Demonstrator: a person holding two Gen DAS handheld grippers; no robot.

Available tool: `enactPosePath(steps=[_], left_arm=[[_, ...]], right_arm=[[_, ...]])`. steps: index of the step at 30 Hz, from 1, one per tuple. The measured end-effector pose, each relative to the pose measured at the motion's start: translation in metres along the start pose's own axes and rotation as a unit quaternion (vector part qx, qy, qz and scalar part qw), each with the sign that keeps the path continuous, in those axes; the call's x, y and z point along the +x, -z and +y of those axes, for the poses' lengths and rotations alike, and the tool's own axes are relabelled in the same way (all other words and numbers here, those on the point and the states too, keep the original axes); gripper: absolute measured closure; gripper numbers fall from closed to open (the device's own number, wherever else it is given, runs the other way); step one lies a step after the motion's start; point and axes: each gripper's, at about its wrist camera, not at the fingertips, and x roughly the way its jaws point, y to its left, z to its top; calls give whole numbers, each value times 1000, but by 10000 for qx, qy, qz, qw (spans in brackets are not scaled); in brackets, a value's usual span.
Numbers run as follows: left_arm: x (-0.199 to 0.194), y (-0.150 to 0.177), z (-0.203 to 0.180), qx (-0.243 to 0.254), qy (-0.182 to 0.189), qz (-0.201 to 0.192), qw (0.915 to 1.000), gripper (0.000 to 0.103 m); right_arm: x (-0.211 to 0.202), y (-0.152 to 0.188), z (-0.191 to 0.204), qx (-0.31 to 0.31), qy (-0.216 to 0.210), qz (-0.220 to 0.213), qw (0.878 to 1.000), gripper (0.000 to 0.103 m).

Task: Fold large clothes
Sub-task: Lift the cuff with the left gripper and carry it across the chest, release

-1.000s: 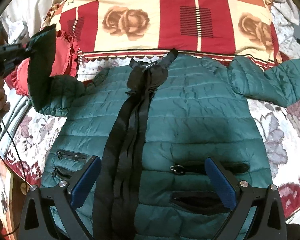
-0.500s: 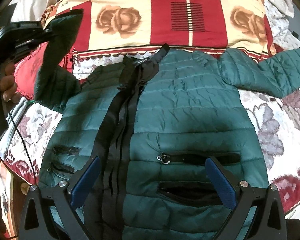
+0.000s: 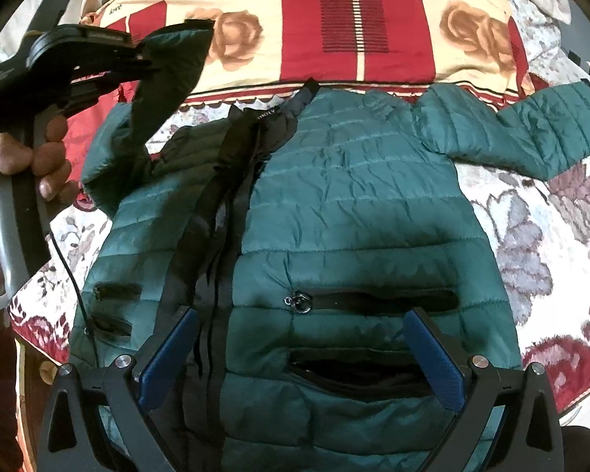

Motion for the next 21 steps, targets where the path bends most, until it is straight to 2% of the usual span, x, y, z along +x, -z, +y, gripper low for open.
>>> enactPosePath(steps=[8,21], left_arm=[[22,0,-21,58,182,140,9997,97],[62,11,-39,106,195,456,9987,97]], right_arm=[[7,3,-4,41,-21,108,9999,0],[9,2,-9,102,-83,142,9998,0]])
